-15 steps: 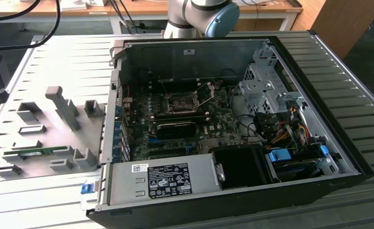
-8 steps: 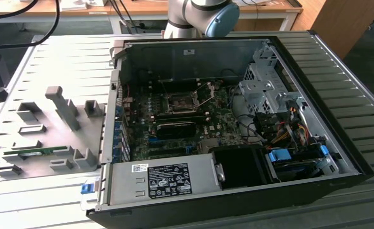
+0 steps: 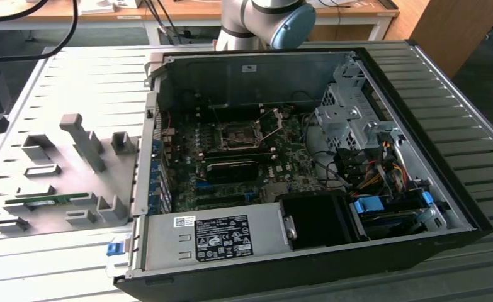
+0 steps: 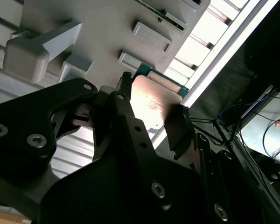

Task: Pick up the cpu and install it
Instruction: 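Pick up the cpu and move it towards the insertion slot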

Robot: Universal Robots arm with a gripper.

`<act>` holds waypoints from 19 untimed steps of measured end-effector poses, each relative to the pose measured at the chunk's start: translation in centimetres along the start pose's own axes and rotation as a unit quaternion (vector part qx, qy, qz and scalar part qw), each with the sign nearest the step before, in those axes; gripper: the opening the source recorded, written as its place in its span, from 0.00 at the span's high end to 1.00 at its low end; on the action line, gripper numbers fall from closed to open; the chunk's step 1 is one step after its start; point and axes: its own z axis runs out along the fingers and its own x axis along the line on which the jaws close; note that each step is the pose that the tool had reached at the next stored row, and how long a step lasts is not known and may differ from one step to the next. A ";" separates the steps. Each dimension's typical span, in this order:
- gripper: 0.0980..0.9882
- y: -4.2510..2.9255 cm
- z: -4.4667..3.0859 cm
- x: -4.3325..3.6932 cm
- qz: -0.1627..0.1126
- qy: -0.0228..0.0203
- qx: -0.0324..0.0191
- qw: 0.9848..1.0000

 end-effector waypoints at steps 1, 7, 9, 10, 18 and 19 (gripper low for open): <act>0.51 0.00 -0.03 0.00 0.000 0.000 0.000 1.000; 0.51 0.01 -0.21 0.01 0.000 0.000 0.000 1.000; 0.51 0.01 -0.27 0.01 0.000 0.000 0.000 1.000; 0.51 0.01 -0.29 0.01 0.000 0.000 0.000 1.000; 0.51 0.02 -0.50 0.02 0.000 0.000 0.000 1.000; 0.51 0.02 -0.54 0.02 0.000 0.000 0.000 1.000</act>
